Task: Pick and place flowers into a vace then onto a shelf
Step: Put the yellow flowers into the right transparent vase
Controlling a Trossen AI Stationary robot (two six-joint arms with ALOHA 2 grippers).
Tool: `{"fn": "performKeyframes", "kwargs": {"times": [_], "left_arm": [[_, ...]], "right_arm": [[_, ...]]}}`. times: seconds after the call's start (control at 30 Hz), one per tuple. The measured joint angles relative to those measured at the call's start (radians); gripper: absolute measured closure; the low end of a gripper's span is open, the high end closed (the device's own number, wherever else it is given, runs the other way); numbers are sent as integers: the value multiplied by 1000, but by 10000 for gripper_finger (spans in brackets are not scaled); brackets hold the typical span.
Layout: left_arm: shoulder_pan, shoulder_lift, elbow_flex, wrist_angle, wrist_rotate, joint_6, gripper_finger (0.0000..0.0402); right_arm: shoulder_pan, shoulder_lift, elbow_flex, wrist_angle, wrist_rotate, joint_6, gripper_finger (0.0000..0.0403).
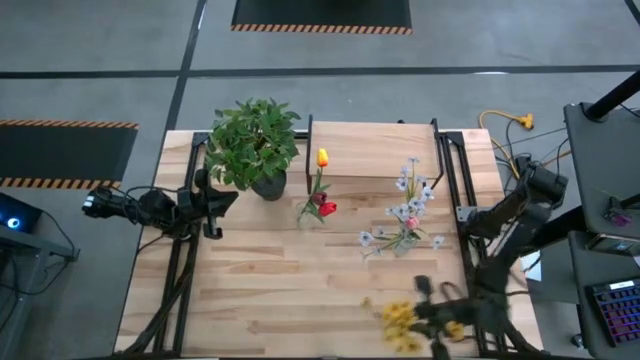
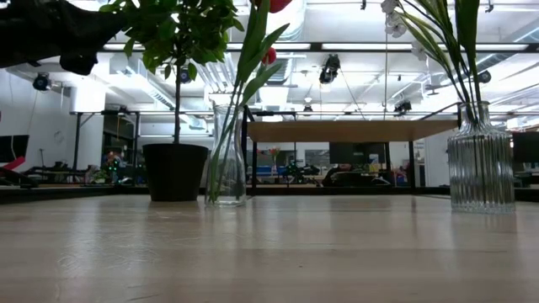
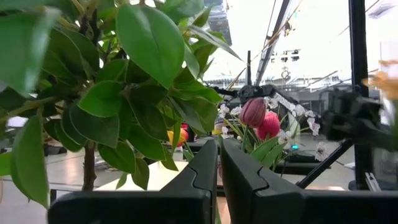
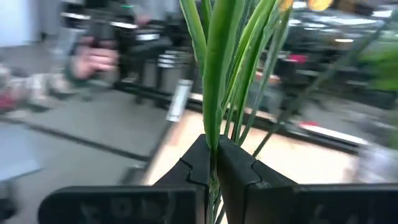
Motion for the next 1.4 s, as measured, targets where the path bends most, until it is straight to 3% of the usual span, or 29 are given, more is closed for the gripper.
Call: {"fn": "performKeyframes", "kwargs": {"times": [0.2,0.23,0.5,0.8,1.03,1.27,1.4], "left_arm": [[0,5,0,-2,0,0,397],[0,4,0,-2,0,0,397],[0,4,0,5,0,0,397],[0,6,0,6,0,0,397],[0,6,0,6,0,0,397],[0,6,0,6,0,0,397],[0,6,0,6,0,0,397]], "right_arm": [[176,-107,-87,-39,609,-17,392],[186,-119,-103,-40,673,-15,392],[151,-230,-229,-48,684,-66,392],[143,-466,-344,-46,685,-177,392],[59,-618,-428,-46,685,-210,392],[25,-692,-426,-44,679,-250,392],[20,-701,-402,-44,612,-250,392]]}}
